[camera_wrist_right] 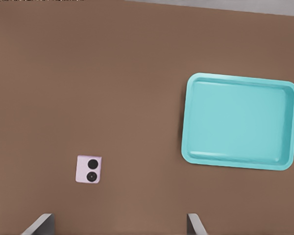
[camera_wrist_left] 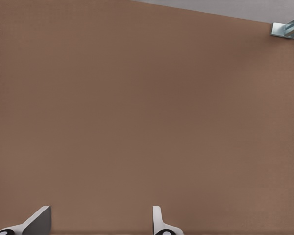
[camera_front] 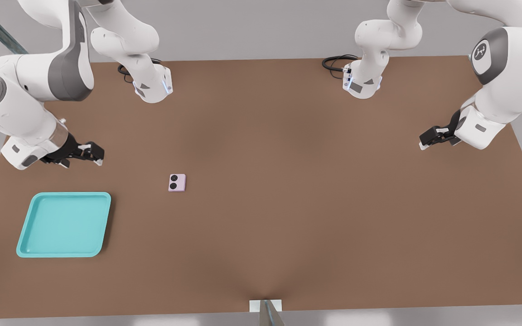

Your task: Keep left arm still and place phone on the tray with right arm

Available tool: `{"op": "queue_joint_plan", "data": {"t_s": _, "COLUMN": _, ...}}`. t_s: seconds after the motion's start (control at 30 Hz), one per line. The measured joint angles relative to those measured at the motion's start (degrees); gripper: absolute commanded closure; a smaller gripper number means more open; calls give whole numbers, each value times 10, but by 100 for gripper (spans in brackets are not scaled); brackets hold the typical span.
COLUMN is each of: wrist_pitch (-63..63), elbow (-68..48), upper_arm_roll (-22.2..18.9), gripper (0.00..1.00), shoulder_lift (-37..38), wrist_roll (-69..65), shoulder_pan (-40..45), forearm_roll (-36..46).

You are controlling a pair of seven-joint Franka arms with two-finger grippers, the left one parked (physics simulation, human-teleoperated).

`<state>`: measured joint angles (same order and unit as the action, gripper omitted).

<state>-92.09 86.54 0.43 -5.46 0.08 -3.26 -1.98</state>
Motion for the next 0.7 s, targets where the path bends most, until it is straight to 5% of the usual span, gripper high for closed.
{"op": "queue_joint_plan", "data": {"t_s": 0.23, "wrist_pitch": -29, "elbow": 18, "upper_arm_roll": 60, "gripper": 0, "shoulder_lift": -59, "wrist_roll": 37, "shoulder_pan": -6, "forearm_roll": -1}}
{"op": "queue_joint_plan", "data": {"t_s": 0.7, "wrist_pitch": -273, "elbow": 291, "upper_arm_roll": 145, "gripper": 0, "shoulder_lift": -65, "wrist_roll": 172, "shoulder_pan": -13, "forearm_roll": -2}}
